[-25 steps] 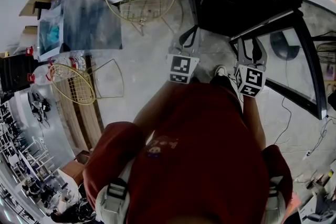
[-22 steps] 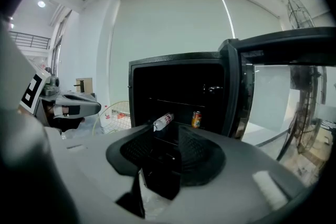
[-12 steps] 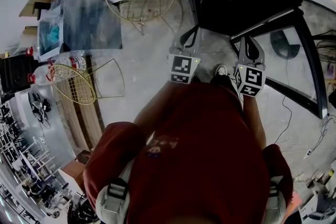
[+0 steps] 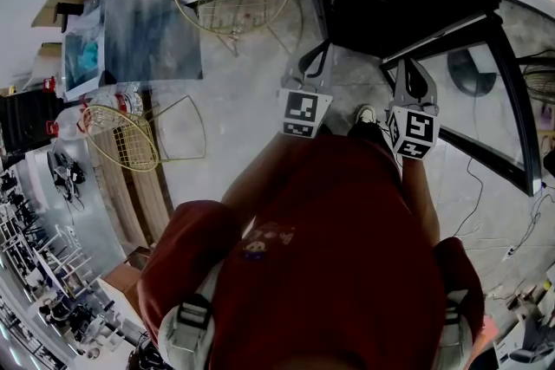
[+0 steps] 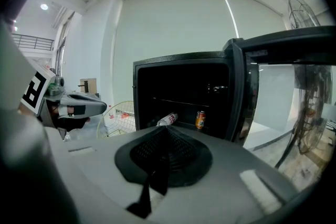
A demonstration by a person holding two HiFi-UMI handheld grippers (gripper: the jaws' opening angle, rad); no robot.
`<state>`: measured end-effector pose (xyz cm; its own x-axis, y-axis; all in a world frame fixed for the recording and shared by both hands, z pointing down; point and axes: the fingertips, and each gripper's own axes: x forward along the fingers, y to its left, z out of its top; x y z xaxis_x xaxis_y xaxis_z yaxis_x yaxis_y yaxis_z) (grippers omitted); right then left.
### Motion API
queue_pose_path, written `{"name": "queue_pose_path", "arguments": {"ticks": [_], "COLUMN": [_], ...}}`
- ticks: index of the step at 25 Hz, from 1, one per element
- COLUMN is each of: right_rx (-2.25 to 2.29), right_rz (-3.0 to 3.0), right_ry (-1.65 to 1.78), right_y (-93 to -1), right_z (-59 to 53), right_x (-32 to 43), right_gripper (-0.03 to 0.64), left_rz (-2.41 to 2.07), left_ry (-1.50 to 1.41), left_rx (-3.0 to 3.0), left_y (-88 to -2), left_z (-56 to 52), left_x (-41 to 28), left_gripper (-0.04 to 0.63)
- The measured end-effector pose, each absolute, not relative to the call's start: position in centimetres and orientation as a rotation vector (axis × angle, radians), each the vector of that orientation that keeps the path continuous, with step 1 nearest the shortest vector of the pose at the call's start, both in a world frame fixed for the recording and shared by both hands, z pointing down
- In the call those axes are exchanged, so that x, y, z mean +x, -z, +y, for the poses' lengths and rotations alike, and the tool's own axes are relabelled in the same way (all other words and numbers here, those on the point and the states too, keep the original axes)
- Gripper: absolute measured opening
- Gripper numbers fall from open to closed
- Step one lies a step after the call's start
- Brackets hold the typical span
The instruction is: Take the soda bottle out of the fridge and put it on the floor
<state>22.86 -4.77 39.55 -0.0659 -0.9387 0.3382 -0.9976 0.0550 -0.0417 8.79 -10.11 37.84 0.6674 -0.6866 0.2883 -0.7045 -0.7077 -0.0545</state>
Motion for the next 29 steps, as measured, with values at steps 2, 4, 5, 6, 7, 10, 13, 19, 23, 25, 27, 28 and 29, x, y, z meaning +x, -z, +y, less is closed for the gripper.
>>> {"name": "queue_pose_path", "arguments": {"ticks": [2, 4, 5, 6, 7, 10, 13, 19, 23, 25, 27, 28, 29], "right_rx": [1.984, 1.985, 1.985, 1.987, 1.988, 1.987, 1.982, 1.975, 1.973, 1.972, 1.971, 1.971, 1.971], "right_rz": [-2.103, -2.1, -2.1, -2.101, -2.101, -2.102, -2.106, -2.102, -2.103, -2.106, -2.107, -2.107, -2.108], "right_ry": [-0.391, -0.392, -0.393, -0.393, -0.395, -0.402, -0.401, -0.402, -0.402, -0.403, -0.405, -0.405, -0.405], "right_y": [-39.6, -39.9, -40.0, -40.1, -40.2, -40.3, -40.3, -40.4, -40.4, -40.4, -40.5, -40.5, -40.5], "right_z": [-4.8, -4.8, -4.8, -4.8, -4.8, -4.7, -4.8, -4.9, -4.9, -4.8, -4.7, -4.7, -4.7], "right_x": [22.9, 23.0, 23.1, 23.1, 23.2, 23.2, 23.2, 23.4, 23.5, 23.5, 23.6, 23.7, 23.8], "right_gripper": [0.002, 0.002, 0.002, 0.002, 0.002, 0.002, 0.002, 0.002, 0.002, 0.002, 0.002, 0.002, 0.002], "left_rz": [-1.174, -1.175, -1.175, -1.175, -1.175, -1.174, -1.172, -1.143, -1.142, -1.143, -1.146, -1.147, -1.148], "left_ry": [-0.45, -0.455, -0.456, -0.457, -0.457, -0.456, -0.465, -0.448, -0.457, -0.458, -0.457, -0.456, -0.455], "left_rx": [2.812, 2.814, 2.815, 2.815, 2.815, 2.809, 2.81, 2.78, 2.78, 2.78, 2.779, 2.779, 2.778], "left_y": [-37.9, -38.1, -38.2, -38.3, -38.4, -38.5, -38.6, -38.8, -38.8, -38.9, -38.9, -38.9, -38.9], "left_z": [-10.1, -10.2, -10.2, -10.2, -10.2, -10.2, -10.2, -10.4, -10.4, -10.4, -10.4, -10.3, -10.3], "left_x": [8.8, 8.8, 8.9, 8.9, 8.9, 8.9, 8.9, 9.1, 9.0, 9.1, 9.2, 9.3, 9.4], "left_gripper": [-0.002, -0.002, -0.002, -0.002, -0.002, -0.002, -0.002, -0.002, -0.002, -0.002, -0.002, -0.002, -0.002]}}
